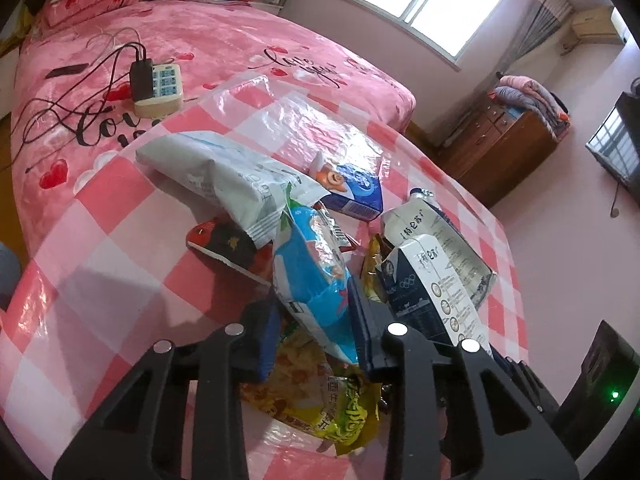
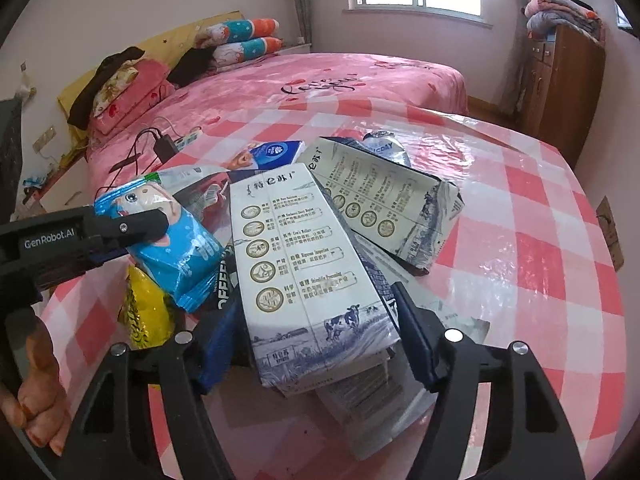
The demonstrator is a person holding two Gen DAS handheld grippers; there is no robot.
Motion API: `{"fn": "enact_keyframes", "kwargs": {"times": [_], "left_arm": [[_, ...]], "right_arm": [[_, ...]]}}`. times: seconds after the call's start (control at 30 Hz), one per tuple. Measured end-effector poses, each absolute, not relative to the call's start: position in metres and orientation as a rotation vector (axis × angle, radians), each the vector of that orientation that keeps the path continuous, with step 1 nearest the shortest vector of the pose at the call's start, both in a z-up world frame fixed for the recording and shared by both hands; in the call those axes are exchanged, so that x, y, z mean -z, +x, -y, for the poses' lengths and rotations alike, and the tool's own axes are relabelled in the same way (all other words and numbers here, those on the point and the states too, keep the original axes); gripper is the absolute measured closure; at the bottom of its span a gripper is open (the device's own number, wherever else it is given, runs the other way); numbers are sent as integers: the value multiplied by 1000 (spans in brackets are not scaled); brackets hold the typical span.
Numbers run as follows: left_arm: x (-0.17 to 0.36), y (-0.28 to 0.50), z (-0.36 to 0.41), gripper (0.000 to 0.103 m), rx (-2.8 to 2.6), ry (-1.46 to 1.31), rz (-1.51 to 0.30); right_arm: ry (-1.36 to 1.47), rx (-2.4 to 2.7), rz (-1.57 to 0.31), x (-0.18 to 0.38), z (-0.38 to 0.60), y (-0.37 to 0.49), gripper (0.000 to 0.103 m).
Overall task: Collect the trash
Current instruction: 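Grasp the blue-white snack bag with the left tool while the right grasps the white milk carton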
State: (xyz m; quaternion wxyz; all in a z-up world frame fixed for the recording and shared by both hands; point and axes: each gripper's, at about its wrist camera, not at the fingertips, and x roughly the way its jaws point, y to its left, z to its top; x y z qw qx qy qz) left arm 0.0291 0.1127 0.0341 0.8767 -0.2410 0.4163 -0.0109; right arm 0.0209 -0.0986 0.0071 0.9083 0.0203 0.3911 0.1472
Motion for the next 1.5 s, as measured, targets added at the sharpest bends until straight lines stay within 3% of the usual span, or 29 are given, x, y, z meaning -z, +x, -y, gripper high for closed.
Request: {"fn": "enact_keyframes", "kwargs": {"times": [1.03, 1.5], "left_arm": [[-67, -57, -152, 76, 203, -641, -760], [-75, -101, -197, 76, 176, -659, -725]], "right_arm": [[143, -301, -661, -61, 110, -75, 37], [132, -391, -660, -76, 68, -106, 37]]}}
